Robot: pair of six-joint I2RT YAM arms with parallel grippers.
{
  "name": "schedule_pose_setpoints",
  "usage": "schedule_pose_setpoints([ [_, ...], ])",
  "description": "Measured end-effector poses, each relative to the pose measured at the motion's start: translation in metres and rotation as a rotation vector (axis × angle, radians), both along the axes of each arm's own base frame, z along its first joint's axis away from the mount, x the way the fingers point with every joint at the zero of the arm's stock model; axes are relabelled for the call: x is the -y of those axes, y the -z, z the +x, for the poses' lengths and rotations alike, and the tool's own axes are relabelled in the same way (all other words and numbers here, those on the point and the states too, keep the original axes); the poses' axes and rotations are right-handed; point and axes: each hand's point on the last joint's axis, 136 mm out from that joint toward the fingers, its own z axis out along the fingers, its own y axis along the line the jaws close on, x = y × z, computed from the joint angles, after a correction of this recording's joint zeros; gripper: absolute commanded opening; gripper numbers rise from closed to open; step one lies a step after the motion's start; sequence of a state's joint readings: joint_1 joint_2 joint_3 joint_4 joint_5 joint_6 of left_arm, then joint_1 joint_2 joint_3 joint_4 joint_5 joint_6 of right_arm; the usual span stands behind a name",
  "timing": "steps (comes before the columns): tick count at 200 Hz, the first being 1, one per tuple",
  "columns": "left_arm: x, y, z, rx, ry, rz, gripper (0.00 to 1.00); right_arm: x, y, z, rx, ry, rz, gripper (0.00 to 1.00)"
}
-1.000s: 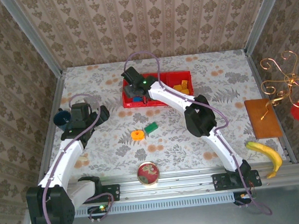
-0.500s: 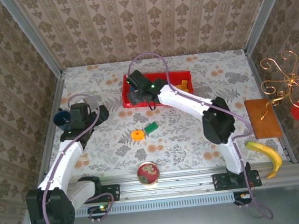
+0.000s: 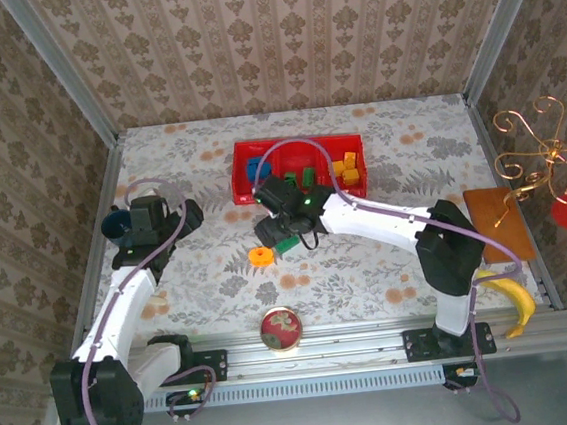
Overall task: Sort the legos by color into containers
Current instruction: Pick up the lego from the center of the table.
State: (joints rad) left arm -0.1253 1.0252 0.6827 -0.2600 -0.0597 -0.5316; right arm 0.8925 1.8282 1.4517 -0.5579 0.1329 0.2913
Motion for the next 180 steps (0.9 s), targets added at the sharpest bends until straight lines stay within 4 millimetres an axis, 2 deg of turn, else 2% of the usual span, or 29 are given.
schedule_pose_setpoints([
  [41, -0.003, 0.001, 0.0, -0.003, -0.01, 0.0, 1.0, -0.023, 0.01, -0.033, -0.06, -0.101, 0.012, 0.83],
  [99, -0.004, 0.003, -0.002, -0.018, -0.011, 0.002, 1.0, -0.051, 0.045, -0.06, -0.122, -0.232, -0.091, 0.9],
  [127, -0.006, 0.004, -0.003, -0.023, -0.017, 0.003, 1.0, -0.055, 0.053, -0.063, -0.124, -0.26, -0.132, 0.92],
  [180, -0.008, 0.005, -0.003, -0.025, -0.022, 0.003, 1.0, -0.054, 0.054, -0.045, -0.047, -0.269, -0.215, 0.97],
])
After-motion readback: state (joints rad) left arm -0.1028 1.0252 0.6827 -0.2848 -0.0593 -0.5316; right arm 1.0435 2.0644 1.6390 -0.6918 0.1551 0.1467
